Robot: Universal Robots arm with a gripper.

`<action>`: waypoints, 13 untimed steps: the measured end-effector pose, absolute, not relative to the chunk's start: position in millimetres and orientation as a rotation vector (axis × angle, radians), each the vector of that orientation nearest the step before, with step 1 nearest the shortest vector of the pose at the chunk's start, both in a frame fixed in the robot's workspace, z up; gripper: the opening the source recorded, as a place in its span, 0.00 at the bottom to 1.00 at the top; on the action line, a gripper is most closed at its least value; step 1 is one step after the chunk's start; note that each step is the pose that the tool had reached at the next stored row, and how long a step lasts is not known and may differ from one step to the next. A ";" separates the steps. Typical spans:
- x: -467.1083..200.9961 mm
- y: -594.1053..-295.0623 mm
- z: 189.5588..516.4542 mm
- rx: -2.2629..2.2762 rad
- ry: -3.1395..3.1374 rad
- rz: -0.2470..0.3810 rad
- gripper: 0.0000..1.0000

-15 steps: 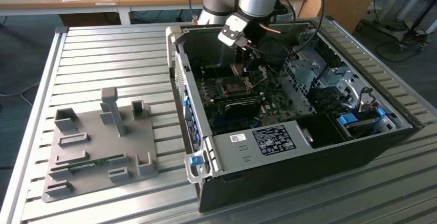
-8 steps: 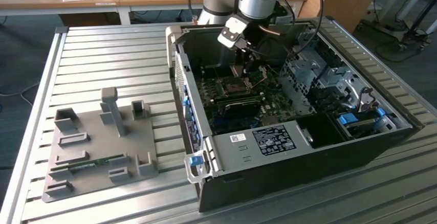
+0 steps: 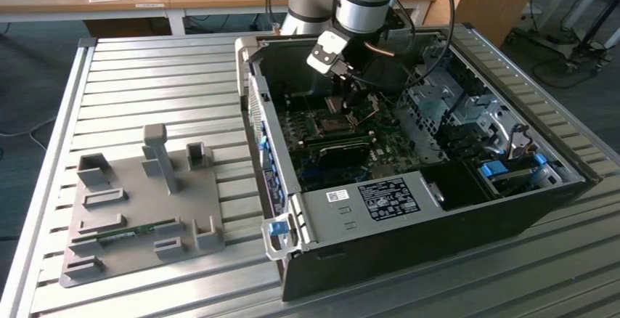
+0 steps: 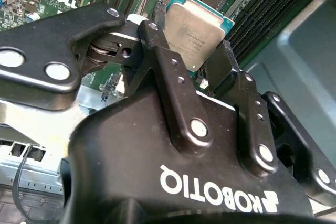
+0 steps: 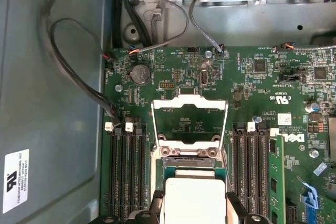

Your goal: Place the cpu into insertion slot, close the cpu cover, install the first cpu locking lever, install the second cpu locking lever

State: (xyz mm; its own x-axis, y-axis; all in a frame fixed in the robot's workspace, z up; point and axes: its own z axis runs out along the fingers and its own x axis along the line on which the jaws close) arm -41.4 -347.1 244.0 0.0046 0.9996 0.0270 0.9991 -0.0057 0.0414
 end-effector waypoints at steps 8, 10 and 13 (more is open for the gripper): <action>-41.5 -347.0 243.1 2.219 2.208 0.076 0.54; -42.2 -347.0 242.2 2.219 2.208 0.076 0.54; -43.5 -347.0 239.4 2.219 2.207 0.076 0.54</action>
State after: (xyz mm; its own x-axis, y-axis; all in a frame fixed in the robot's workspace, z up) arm -43.5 -347.0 239.4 0.0047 0.9996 0.0267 0.9991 -0.0058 0.0420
